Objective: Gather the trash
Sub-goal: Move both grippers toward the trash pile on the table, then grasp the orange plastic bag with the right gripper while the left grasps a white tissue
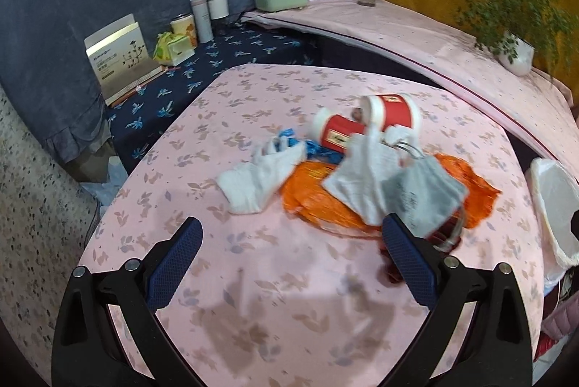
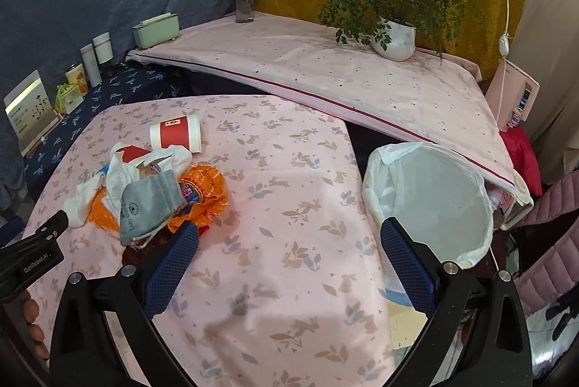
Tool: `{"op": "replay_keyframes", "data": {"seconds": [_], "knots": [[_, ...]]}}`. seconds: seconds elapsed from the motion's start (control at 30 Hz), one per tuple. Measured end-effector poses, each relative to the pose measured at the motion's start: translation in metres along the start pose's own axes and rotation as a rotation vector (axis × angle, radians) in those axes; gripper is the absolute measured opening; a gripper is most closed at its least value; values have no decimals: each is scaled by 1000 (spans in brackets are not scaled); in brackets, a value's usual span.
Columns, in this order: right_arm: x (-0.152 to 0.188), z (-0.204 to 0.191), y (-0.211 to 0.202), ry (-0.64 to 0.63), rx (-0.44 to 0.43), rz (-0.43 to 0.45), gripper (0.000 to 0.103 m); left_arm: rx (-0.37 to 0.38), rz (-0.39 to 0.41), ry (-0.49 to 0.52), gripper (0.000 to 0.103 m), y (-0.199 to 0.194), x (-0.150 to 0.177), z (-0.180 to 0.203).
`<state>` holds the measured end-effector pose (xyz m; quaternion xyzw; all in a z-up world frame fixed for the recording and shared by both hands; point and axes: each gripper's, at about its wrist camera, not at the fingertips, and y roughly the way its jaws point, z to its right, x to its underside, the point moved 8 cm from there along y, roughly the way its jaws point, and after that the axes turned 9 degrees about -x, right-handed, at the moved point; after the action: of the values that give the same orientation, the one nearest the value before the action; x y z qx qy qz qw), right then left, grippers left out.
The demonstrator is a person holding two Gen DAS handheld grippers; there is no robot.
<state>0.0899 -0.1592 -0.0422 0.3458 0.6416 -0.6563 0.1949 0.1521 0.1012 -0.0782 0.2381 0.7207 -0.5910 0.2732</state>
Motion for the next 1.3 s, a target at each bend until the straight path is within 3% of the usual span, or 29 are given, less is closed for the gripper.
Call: {"op": "replay_keyframes", "data": {"seconds": [0.3, 0.47, 0.67, 0.77, 0.83, 0.9, 0.93, 1.13, 1.3], "knots": [[-8, -26, 55, 40, -54, -65, 85, -34, -60, -60, 92, 65, -12, -32], [-7, -34, 90, 71, -89, -128, 64, 9, -107, -76, 79, 95, -15, -28], [-1, -41, 120, 88, -120, -191, 46, 92, -163, -89, 50, 120, -14, -17], [4, -46, 130, 97, -145, -212, 32, 107, -179, -81, 31, 125, -10, -13], [8, -49, 135, 100, -165, -225, 24, 125, -192, -76, 12, 125, -7, -10], [10, -51, 136, 94, -169, -224, 18, 131, -188, -72, 7, 123, -7, -8], [10, -51, 134, 93, -171, -219, 13, 127, -181, -70, 6, 121, -7, -8], [-2, -46, 119, 85, -165, -163, 7, 111, -141, -70, 5, 98, -16, -9], [-18, -33, 99, 71, -136, -111, 6, 138, -101, -69, 5, 65, -28, -2]]}}
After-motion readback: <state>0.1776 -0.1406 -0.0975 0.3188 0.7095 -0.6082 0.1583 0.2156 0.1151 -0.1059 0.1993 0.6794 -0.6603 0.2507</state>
